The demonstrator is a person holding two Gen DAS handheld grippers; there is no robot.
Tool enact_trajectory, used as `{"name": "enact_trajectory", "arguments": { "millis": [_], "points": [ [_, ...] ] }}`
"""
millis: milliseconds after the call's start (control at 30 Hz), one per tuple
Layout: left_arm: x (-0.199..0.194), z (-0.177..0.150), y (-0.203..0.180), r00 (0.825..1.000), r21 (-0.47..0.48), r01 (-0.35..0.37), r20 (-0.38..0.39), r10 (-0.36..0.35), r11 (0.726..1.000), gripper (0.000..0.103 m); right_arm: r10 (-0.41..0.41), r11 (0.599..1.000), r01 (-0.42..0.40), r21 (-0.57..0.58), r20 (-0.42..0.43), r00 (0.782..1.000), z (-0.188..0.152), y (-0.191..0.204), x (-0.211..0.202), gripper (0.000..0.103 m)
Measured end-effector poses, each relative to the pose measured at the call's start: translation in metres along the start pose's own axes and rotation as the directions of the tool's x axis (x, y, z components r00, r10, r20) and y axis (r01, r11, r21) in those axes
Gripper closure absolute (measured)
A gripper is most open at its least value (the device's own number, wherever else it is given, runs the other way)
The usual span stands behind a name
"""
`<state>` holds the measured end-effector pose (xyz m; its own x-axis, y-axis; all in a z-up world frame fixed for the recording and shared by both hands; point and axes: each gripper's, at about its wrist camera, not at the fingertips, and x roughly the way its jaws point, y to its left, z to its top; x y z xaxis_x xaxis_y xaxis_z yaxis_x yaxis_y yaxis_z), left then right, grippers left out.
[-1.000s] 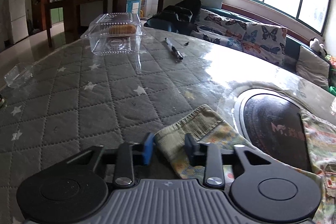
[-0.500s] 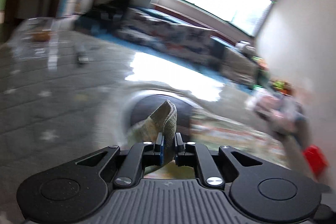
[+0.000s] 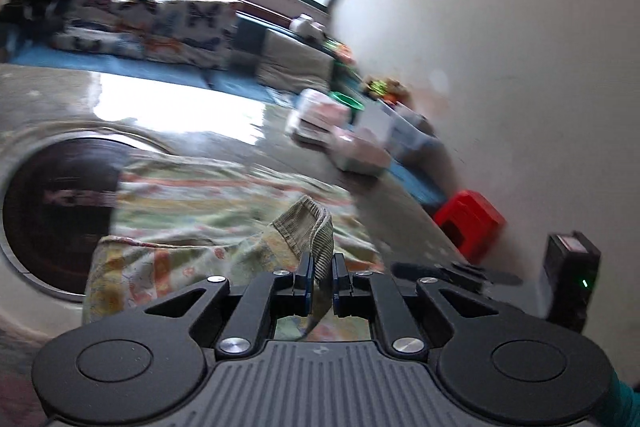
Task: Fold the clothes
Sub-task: 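Fold the held sleeve over the shirt body and open the left gripper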
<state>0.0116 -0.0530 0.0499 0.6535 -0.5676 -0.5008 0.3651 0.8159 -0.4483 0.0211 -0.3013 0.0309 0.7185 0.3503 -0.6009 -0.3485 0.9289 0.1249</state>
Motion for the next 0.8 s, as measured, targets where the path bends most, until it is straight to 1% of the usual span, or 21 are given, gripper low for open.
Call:
{"name": "enact_trajectory", "arguments": {
  "millis": [67, 167, 233, 333, 400, 467, 567, 667, 767, 800],
  "points": [
    [0.008, -0.003, -0.009, 0.999, 0.022, 0.032, -0.025, -0.031, 0.999, 0.093, -0.015, 1.0, 0.015, 0.024, 0.006, 1.0, -0.001, -0.009, -0.004, 0.039],
    [0.023, -0.013, -0.017, 0.996, 0.04, 0.053, -0.076, -0.05, 0.998, 0.092, -0.024, 0.998, 0.024, 0.054, 0.012, 1.0, -0.003, -0.016, -0.007, 0.043],
    [0.032, -0.018, -0.02, 0.992, 0.045, 0.073, -0.107, -0.068, 0.996, 0.089, -0.024, 0.997, 0.023, 0.069, 0.01, 1.0, -0.003, -0.019, -0.007, 0.047],
    [0.039, -0.025, -0.021, 0.99, 0.061, 0.066, -0.132, -0.057, 0.996, 0.081, -0.013, 0.996, 0.013, 0.084, -0.003, 1.0, -0.004, -0.02, -0.005, 0.052],
    [0.039, -0.028, -0.018, 0.988, 0.059, 0.065, -0.142, -0.056, 0.996, 0.064, -0.002, 0.996, 0.003, 0.09, -0.013, 1.0, -0.005, -0.019, -0.003, 0.053],
    [0.037, -0.028, -0.014, 0.989, 0.059, 0.058, -0.14, -0.05, 0.997, 0.061, 0.01, 0.995, -0.008, 0.095, -0.022, 1.0, -0.005, -0.018, -0.001, 0.056],
    [0.028, -0.023, -0.004, 0.994, 0.063, 0.023, -0.106, -0.017, 0.998, 0.058, 0.041, 0.996, -0.036, 0.087, -0.053, 0.998, -0.009, -0.009, 0.007, 0.058],
    [0.019, -0.017, 0.016, 0.996, 0.045, -0.054, -0.073, 0.057, 0.998, 0.057, 0.06, 0.996, -0.053, 0.071, -0.088, 0.994, -0.013, -0.001, 0.019, 0.061],
    [0.012, -0.013, 0.038, 0.989, 0.024, -0.141, -0.049, 0.142, 0.99, 0.057, 0.059, 0.997, -0.053, 0.062, -0.109, 0.992, -0.017, 0.004, 0.027, 0.063],
    [0.009, -0.012, 0.047, 0.984, 0.013, -0.172, -0.044, 0.172, 0.985, 0.057, 0.062, 0.996, -0.055, 0.065, -0.113, 0.992, -0.018, 0.004, 0.028, 0.068]
  ]
}}
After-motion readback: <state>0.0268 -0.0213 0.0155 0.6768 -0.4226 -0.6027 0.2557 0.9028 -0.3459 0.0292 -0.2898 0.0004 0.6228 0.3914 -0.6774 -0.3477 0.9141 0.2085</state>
